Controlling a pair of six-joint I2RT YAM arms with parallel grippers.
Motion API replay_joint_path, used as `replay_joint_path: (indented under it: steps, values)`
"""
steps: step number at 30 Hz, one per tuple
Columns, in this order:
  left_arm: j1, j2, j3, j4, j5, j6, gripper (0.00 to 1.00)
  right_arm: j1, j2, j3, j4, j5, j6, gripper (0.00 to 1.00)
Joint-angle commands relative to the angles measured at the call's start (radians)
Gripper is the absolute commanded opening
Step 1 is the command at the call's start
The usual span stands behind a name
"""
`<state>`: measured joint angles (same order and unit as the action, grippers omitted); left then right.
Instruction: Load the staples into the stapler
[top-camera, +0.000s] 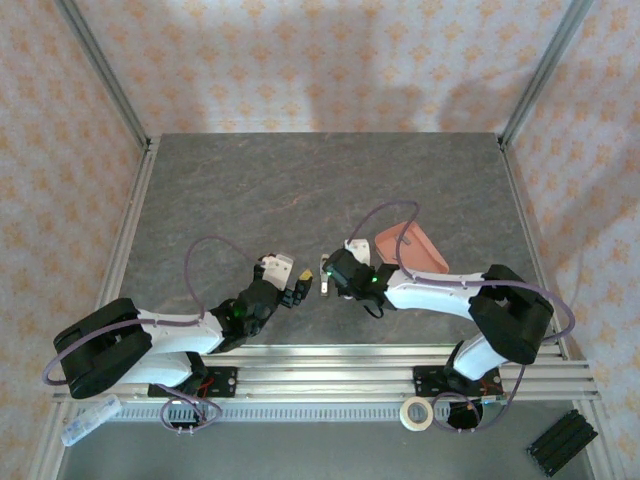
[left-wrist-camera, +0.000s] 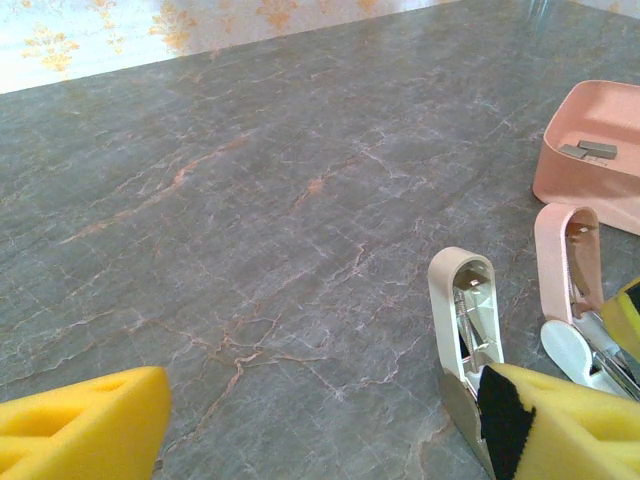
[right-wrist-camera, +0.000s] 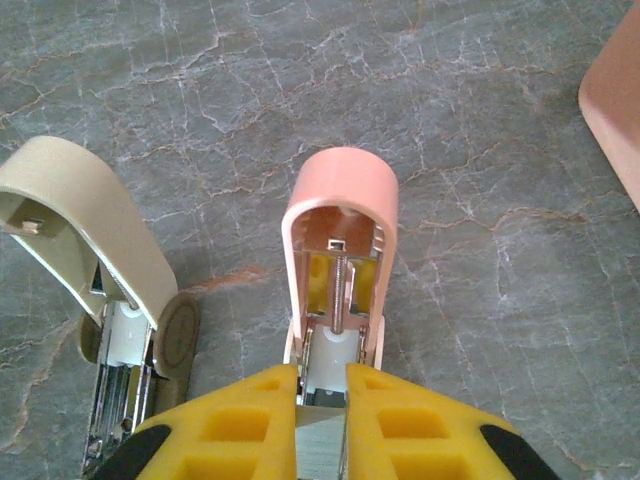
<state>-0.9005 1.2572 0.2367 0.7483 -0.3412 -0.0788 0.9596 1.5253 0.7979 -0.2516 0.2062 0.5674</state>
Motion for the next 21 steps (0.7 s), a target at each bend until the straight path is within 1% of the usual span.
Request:
replay_joint_path:
  steps: [1,15,21]
  values:
    - [0.008,0.006,0.016,-0.015,-0.007,-0.009,0.82,0.007,0.007,-0.017,0.005,0.028,0.021,0.16]
    - [0.008,0.009,0.019,-0.015,-0.002,-0.009,0.82,0.006,0.003,-0.037,0.02,0.0,0.035,0.16]
    - [0.008,0.006,0.019,-0.015,0.001,-0.01,0.82,0.007,-0.034,-0.033,0.006,0.014,0.031,0.16]
